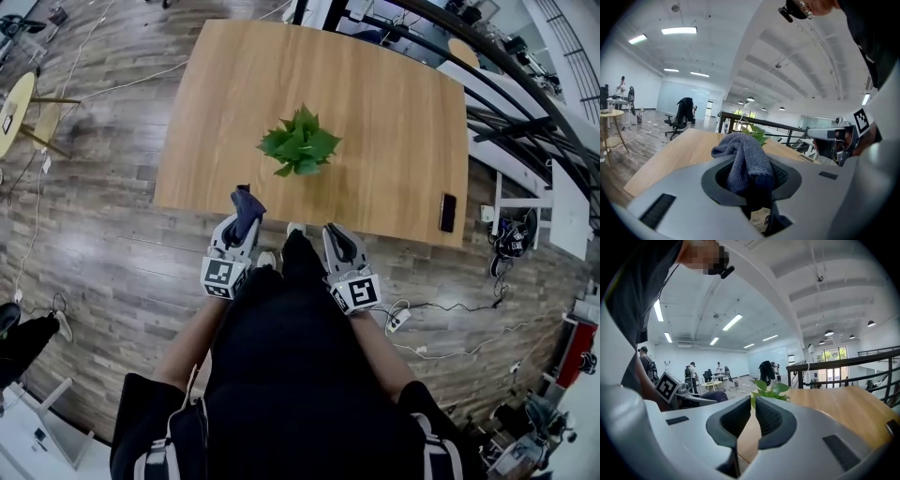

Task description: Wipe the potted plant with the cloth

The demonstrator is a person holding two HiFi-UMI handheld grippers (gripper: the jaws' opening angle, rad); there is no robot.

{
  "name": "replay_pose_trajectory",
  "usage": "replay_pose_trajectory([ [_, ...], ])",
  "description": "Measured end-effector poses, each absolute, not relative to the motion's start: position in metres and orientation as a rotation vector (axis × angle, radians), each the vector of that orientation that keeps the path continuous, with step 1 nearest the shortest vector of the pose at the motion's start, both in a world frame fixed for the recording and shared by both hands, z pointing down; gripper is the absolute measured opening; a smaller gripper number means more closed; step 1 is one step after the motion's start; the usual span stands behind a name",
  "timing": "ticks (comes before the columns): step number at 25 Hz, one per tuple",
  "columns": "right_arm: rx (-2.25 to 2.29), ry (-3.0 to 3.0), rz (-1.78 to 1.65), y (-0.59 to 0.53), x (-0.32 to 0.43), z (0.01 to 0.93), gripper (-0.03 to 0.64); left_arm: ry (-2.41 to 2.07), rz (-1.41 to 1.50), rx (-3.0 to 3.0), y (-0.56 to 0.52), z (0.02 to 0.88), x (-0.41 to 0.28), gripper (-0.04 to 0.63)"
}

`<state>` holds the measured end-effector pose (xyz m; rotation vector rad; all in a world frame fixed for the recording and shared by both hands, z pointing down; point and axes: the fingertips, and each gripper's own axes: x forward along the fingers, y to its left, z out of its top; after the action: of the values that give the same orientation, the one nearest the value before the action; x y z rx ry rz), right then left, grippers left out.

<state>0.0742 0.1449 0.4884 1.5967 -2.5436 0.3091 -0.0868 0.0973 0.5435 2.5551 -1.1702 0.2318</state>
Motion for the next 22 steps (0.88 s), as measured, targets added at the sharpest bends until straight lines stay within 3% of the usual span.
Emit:
replay_pose_trajectory([
  [7, 1.585, -2.510, 0.331, 0.091, 0.115, 0.537, 0.030, -1.152, 0.331, 2.360, 0.034, 0.615, -0.086, 0.115],
  [9, 1.502, -2.526, 0.353, 0.078, 0.118, 0.552, 0.146, -1.141, 0.393, 2.387, 0.023, 0.634, -0.084, 0.115],
  [17, 1.099, -2.545, 0.392, 0.045, 0.109, 0.622, 0.236, -1.189, 0.550, 2.407, 0.000, 0.664, -0.068, 0.115],
  [22, 1.054, -2.493, 0.391, 0.009, 0.116, 0.644, 0.244, -1.140, 0.554, 2.397, -0.026, 0.675, -0.047, 0.115],
])
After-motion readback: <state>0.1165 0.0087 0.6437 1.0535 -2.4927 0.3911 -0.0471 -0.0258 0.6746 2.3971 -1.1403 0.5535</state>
